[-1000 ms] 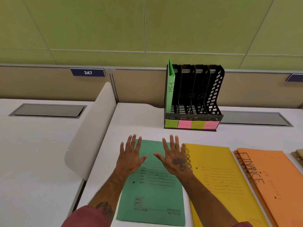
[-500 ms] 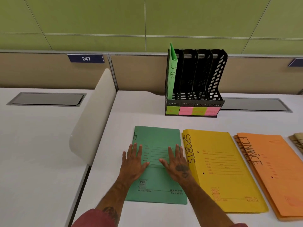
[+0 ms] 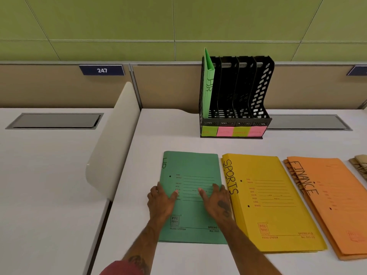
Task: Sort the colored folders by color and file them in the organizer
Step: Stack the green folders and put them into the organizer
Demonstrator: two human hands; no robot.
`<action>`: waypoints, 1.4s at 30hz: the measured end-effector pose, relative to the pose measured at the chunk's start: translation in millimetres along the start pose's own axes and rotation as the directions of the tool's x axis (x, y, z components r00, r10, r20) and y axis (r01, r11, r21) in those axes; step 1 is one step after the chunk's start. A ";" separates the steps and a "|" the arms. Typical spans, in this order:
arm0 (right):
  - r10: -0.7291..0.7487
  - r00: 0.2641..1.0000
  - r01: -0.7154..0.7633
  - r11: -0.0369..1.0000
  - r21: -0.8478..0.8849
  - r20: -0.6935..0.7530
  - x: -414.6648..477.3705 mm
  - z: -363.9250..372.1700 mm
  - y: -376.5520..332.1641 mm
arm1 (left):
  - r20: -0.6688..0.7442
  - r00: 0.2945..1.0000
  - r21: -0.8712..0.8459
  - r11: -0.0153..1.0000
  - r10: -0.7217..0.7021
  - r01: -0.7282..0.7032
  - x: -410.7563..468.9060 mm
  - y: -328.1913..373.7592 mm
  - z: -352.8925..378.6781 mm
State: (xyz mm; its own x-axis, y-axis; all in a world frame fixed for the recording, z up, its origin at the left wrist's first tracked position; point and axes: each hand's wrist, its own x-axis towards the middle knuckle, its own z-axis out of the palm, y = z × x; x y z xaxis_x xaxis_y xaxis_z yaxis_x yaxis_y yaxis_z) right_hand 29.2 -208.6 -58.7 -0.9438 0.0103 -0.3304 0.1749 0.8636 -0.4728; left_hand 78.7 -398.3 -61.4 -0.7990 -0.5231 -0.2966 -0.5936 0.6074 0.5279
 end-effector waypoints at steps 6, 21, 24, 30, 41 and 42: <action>0.019 0.999 -0.016 0.996 0.089 -0.036 3.4 -4.6 1.6 | 0.072 0.993 -0.207 0.973 -0.092 0.105 7.2 6.0 -8.3; 0.013 1.000 -0.014 0.985 0.171 0.011 3.1 -23.7 -8.8 | 0.176 0.981 -0.649 0.758 0.077 0.057 -5.0 17.2 -37.3; 0.003 0.998 -0.014 0.983 0.182 0.059 2.0 -30.5 -9.0 | 0.168 0.982 -0.651 0.757 0.083 0.048 -5.9 25.6 -47.1; -0.145 0.989 0.136 0.972 0.189 0.038 8.8 -94.6 -45.1 | 0.057 0.969 -0.567 0.807 0.239 -0.165 -3.9 92.7 -87.3; -0.423 0.818 0.489 0.868 0.086 -0.390 9.7 -325.9 -167.4 | -0.337 0.811 -0.198 0.806 0.478 -0.558 -47.6 224.5 -79.4; -0.420 0.814 0.477 0.878 0.047 -0.402 10.3 -339.2 -169.8 | -0.383 0.779 -0.149 0.799 0.496 -0.583 -51.3 231.1 -75.2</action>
State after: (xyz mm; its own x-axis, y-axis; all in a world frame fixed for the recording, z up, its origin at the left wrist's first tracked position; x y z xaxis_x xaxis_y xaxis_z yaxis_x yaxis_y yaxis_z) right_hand -105.4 -184.2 295.3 -0.9541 -0.1522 0.2580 -0.2832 0.7393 -0.6109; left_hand -10.3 -276.0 135.6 -0.8802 -0.3350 0.3361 0.0056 0.7010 0.7132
